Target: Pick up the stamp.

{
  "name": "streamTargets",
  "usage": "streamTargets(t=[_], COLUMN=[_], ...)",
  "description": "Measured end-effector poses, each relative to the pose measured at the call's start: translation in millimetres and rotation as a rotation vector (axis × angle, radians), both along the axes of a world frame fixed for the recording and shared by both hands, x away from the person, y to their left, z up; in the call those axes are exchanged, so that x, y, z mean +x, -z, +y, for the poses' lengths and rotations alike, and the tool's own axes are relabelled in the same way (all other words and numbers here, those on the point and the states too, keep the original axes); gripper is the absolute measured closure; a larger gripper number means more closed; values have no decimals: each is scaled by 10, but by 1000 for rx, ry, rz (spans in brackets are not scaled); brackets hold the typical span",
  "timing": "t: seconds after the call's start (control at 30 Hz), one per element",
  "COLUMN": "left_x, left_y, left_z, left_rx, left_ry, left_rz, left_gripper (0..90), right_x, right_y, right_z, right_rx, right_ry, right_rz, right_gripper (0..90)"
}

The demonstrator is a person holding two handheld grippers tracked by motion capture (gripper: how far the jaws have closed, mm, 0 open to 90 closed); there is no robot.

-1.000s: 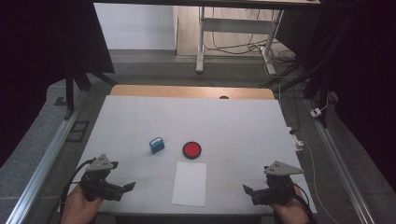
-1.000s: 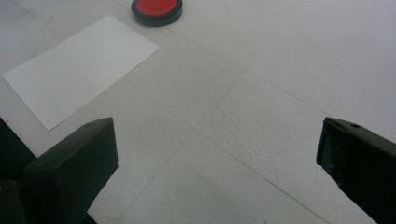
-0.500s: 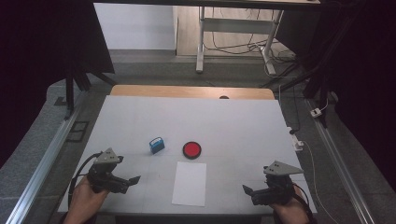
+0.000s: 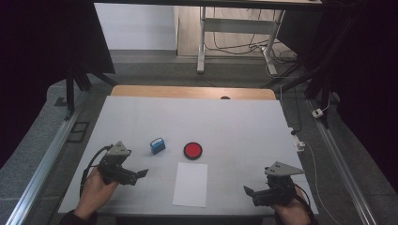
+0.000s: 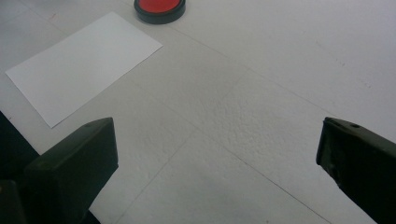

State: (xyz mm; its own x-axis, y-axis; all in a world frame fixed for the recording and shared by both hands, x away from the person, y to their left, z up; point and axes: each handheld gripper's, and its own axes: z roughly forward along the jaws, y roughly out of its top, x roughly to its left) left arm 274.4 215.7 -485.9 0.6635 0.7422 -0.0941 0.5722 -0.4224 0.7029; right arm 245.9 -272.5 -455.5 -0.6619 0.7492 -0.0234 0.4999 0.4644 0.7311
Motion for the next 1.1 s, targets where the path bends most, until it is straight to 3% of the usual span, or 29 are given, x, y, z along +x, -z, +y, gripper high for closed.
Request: streamTargets(t=[0.27, 0.53, 1.1], left_x=[150, 296, 671], left_y=[-10, -29, 19], left_z=[-72, -176, -413], left_rx=[0, 30, 57], left_ry=[0, 4, 34], left_rz=[-10, -34, -27], left_gripper=[0, 0, 0], right_x=[2, 2, 3], right_y=[1, 2, 6], right_z=[2, 4, 8], right_rx=[-3, -8, -11], right_ry=[-3, -7, -14], right_rz=[2, 4, 3], right_gripper=[0, 0, 0])
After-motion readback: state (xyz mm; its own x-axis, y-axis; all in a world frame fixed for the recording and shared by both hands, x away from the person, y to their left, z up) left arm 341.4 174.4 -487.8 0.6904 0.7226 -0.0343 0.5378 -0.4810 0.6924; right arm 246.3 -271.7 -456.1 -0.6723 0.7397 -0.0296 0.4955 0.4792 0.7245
